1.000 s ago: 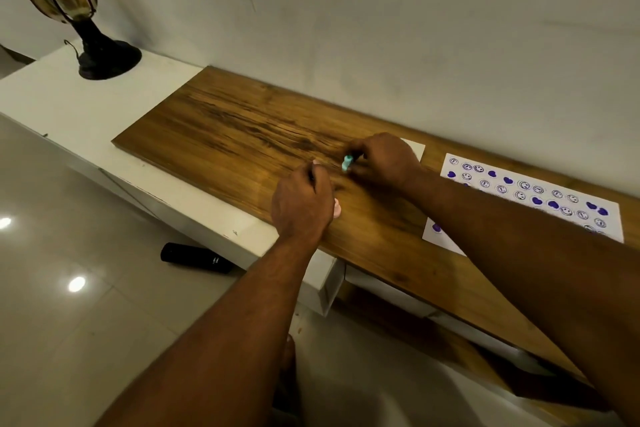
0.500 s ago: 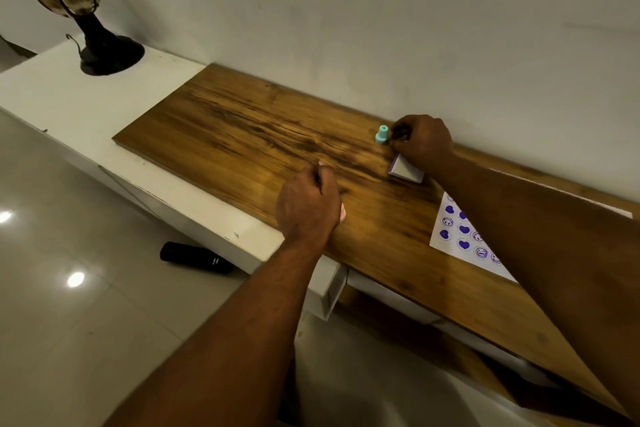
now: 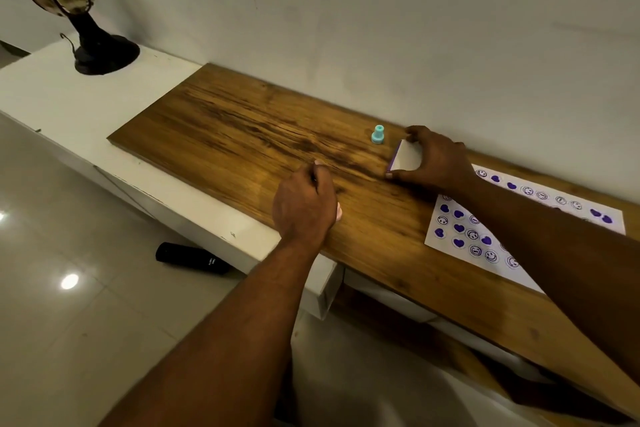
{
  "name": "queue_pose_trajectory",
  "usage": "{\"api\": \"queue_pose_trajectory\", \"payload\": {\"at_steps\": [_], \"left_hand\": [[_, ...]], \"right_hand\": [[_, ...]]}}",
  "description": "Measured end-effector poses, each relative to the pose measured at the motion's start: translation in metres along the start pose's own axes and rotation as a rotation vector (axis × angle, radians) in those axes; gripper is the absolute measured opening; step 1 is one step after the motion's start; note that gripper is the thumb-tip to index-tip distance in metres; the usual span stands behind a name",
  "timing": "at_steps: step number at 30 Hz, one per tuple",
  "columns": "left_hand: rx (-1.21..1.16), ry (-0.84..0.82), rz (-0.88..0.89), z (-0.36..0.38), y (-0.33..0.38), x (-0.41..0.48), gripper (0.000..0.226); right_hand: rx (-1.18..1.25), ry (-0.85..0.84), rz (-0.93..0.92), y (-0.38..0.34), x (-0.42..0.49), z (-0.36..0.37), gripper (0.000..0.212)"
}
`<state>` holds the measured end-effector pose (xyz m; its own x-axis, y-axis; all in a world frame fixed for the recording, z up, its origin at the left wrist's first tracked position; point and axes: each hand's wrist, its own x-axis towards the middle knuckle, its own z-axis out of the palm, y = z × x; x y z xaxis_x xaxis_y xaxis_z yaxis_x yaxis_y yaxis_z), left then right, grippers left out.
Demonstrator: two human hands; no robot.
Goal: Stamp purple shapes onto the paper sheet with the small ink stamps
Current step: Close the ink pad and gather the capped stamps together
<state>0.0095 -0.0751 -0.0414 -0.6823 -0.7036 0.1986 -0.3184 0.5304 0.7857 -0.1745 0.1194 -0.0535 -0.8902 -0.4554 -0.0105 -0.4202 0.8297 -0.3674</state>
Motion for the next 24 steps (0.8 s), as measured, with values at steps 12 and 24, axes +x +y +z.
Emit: {"api": "queue_pose_trajectory", "payload": {"at_steps": [12,24], "left_hand": [[-0.004,0.030,0.005,0.001,0.001,0.001,0.044],[-0.036,0.015,-0.017,0.001,0.003,0.005,0.043]], "right_hand": [[0.014,0.091,-0.090,-0.019,0.024,0.001,0.103],[-0.043,0.163,0.117,-0.033,0.076,0.020,0.032]]}}
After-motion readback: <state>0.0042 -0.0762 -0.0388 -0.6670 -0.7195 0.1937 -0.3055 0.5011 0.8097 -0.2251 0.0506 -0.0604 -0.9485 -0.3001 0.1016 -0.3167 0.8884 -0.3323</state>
